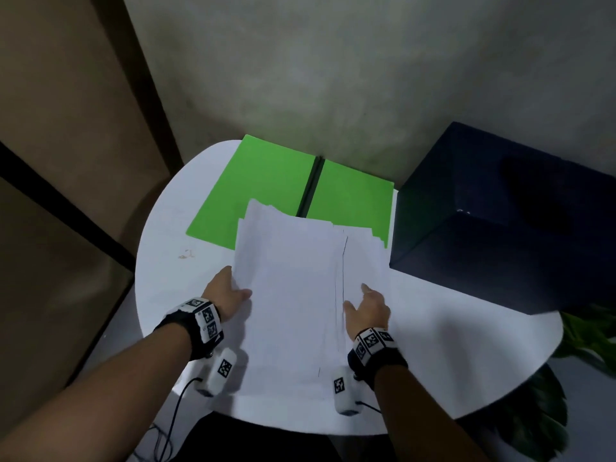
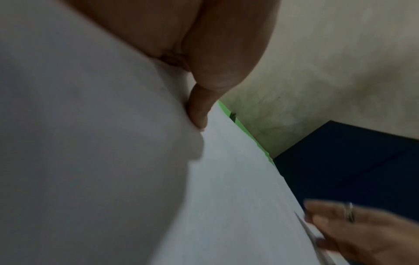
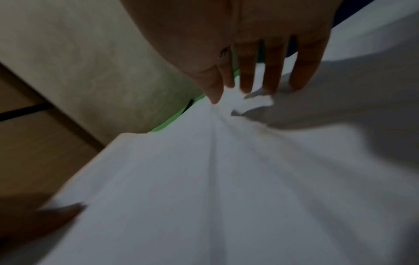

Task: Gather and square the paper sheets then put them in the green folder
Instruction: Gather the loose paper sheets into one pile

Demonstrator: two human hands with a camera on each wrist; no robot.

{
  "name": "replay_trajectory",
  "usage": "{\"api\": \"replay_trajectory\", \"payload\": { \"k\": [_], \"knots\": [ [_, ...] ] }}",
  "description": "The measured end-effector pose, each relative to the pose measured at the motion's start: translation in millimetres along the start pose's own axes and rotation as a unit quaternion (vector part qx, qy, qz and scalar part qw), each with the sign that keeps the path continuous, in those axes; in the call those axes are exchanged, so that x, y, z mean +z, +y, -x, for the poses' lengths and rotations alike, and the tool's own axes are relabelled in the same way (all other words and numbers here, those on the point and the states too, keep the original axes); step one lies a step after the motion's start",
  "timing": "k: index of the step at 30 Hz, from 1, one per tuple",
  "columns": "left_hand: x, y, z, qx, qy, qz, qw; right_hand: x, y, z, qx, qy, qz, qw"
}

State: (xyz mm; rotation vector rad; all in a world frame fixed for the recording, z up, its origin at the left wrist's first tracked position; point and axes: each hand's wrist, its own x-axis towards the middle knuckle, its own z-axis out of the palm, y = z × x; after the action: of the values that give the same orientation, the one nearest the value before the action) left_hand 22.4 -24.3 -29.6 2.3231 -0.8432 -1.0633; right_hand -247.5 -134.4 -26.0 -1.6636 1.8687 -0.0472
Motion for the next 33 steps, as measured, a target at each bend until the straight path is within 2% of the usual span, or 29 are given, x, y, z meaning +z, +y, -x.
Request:
{"api": "replay_trajectory", "payload": {
  "k": [1, 3, 6, 9, 13, 16, 25, 30, 33],
  "knots": [
    [-2.1, -3.3, 0.0, 0.021, 0.005, 0.017, 1.0, -5.8, 9.8, -3.5, 0.034, 0.016, 0.035, 0.999],
    [-10.7, -6.8, 3.1, 0.053, 0.014, 0.061, 0.997, -12.3, 23.8, -7.5, 0.073, 0.001, 0.088, 0.993],
    [-29.2, -16.2, 6.0, 0.073, 0.011, 0.124, 0.99, -7.8, 28.0, -8.0, 0.035, -0.005, 0.132, 0.991],
    [-43.2, -28.7, 4.8, 0.062, 0.0, 0.183, 0.981, -12.5, 25.2, -20.0, 0.009, 0.009, 0.13, 0.991],
    [-46.0, -30.0, 10.4, 0.043, 0.008, 0.226, 0.973, -26.9, 14.9, -35.7, -0.004, -0.039, 0.183, 0.982],
    [-45.0, -32.1, 12.6, 0.034, 0.005, 0.26, 0.965, -22.5, 11.2, -30.0, 0.029, -0.061, 0.149, 0.987],
    [-45.1, -30.6, 14.2, 0.044, -0.018, 0.298, 0.954, 7.1, -4.6, 1.9, 0.114, 0.0, 0.12, 0.986],
    [-51.1, -34.5, 16.6, 0.045, -0.015, 0.299, 0.953, 7.9, -13.3, -4.6, 0.122, -0.017, 0.054, 0.991],
    [-49.3, -39.5, 20.7, 0.041, -0.018, 0.299, 0.953, 14.0, -19.4, 3.3, 0.119, -0.023, 0.061, 0.991]
  ]
}}
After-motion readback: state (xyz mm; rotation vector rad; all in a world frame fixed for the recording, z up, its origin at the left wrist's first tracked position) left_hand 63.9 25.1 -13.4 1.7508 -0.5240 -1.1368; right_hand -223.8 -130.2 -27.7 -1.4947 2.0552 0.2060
